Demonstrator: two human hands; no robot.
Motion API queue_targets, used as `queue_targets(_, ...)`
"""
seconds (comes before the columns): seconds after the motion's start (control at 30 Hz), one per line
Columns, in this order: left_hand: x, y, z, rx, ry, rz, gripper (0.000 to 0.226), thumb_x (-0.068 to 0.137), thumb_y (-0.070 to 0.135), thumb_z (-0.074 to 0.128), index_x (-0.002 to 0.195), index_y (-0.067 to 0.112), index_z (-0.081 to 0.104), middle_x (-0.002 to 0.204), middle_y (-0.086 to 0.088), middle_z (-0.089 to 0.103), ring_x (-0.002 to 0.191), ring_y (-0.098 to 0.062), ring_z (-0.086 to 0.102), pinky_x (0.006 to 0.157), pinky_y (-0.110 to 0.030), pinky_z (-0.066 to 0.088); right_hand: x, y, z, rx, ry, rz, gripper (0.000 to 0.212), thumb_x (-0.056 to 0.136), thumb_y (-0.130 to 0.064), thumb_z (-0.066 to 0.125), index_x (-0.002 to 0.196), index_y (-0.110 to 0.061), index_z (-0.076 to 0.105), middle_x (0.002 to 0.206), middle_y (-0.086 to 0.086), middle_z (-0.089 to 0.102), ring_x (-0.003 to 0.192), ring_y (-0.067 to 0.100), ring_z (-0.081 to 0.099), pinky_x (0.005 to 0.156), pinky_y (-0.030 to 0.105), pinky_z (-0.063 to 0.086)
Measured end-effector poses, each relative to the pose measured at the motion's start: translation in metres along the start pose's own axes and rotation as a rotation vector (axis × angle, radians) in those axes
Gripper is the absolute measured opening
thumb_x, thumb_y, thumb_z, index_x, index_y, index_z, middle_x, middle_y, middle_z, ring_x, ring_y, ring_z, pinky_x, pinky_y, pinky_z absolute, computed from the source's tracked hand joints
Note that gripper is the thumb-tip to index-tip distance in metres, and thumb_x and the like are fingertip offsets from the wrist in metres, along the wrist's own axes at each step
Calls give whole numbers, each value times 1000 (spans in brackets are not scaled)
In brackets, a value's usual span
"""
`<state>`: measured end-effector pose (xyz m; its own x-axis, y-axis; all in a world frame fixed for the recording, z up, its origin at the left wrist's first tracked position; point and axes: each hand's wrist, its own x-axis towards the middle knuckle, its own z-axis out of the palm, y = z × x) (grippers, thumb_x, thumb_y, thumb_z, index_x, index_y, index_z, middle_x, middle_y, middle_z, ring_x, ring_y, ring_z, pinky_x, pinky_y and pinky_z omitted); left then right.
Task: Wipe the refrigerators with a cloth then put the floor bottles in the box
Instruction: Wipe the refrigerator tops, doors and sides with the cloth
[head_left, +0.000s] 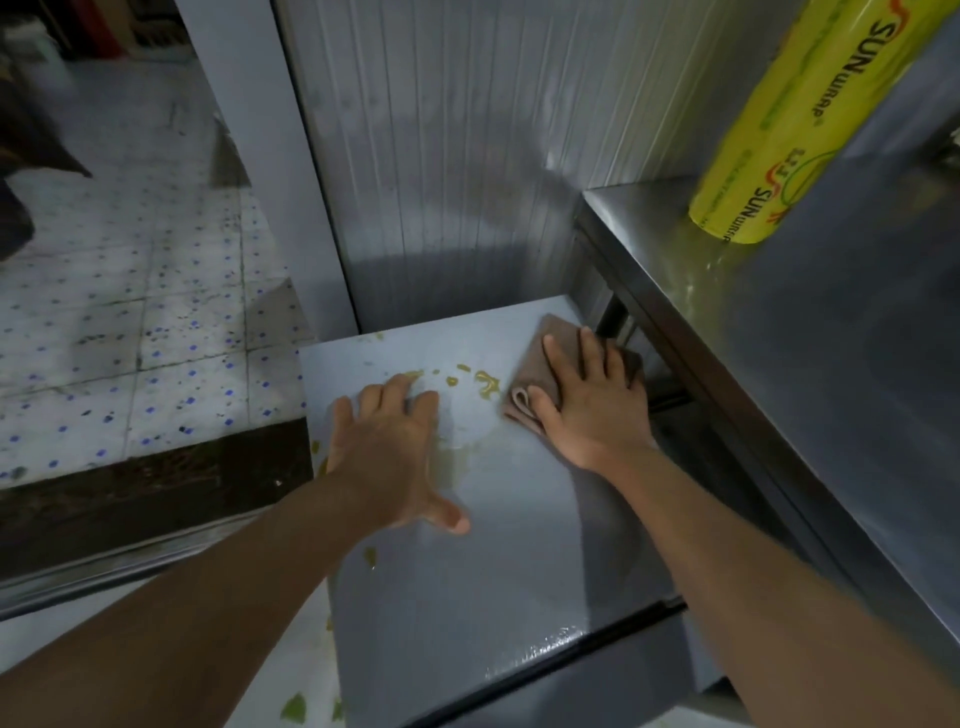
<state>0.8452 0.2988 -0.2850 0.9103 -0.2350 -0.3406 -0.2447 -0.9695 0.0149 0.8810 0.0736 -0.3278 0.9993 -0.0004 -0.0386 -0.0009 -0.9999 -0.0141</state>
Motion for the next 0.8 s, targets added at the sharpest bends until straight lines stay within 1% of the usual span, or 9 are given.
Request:
queue_targets(0.13,1,1,1,5,32,6,133,41,83,65,146,23,10,155,-7,4,140,-30,8,113,-48,12,50,-4,0,45,7,-53,67,92,-61,24,150,-33,7,160,6,4,145,35,7,112,58,15)
queue_targets(0.3,2,-1,-1,8,39,16,131,39,83,65,144,24,14,154,-6,7,139,-30,12,112,-48,15,81,-4,-2,95,-42,-124,62,95,-58,25,150,-37,6,161,2,2,146,31,-1,115,56,7)
queue_targets(0.37,1,1,-2,2,27,10,131,39,83,66,144,24,13,154,-7,7,139,-30,12,111,-49,15,76,-5,-6,108,-59,-141,60,97,-54,25,151,-35,6,161,0,1,147,29,-4,116,56,3)
queue_targets(0.43,0,3,-3,-2,13,-2,132,39,82,67,144,24,13,154,-7,6,139,-31,11,111,-50,13,52,-7,-7,66,-31,-153,59,97,-52,22,151,-33,6,161,0,0,147,28,-5,116,56,1)
queue_targets(0.5,-1,4,-4,-4,11,-10,131,39,81,67,144,24,13,154,-8,6,139,-31,11,111,-51,13,12,-10,-3,22,17,-182,60,95,-54,13,151,-33,2,161,2,-2,147,29,-6,115,53,-3)
queue_targets(0.57,-1,4,-3,3,10,-8,130,41,81,66,144,24,12,154,-8,4,140,-31,10,112,-52,13,-35,-14,1,36,44,-211,63,91,-56,6,150,-34,1,161,3,-2,147,30,-5,114,51,-4)
queue_targets(0.63,-2,3,-2,7,11,-4,130,43,82,65,145,24,10,154,-7,3,141,-31,8,112,-52,13,-62,-16,3,52,25,-196,64,89,-57,7,150,-35,2,161,2,0,147,29,-3,114,52,-4)
queue_targets(0.7,-2,2,-1,5,21,0,129,43,82,66,145,24,10,154,-6,3,140,-30,8,112,-52,13,-57,-20,2,46,-1,-167,67,86,-61,6,149,-38,2,161,2,-1,147,29,-3,114,52,-4)
queue_targets(0.8,-2,2,-2,-1,36,4,129,43,81,66,144,24,11,154,-6,4,140,-30,8,112,-52,13,-8,-37,-3,26,-9,-168,68,86,-63,8,149,-40,3,161,1,-2,146,30,-3,115,55,0)
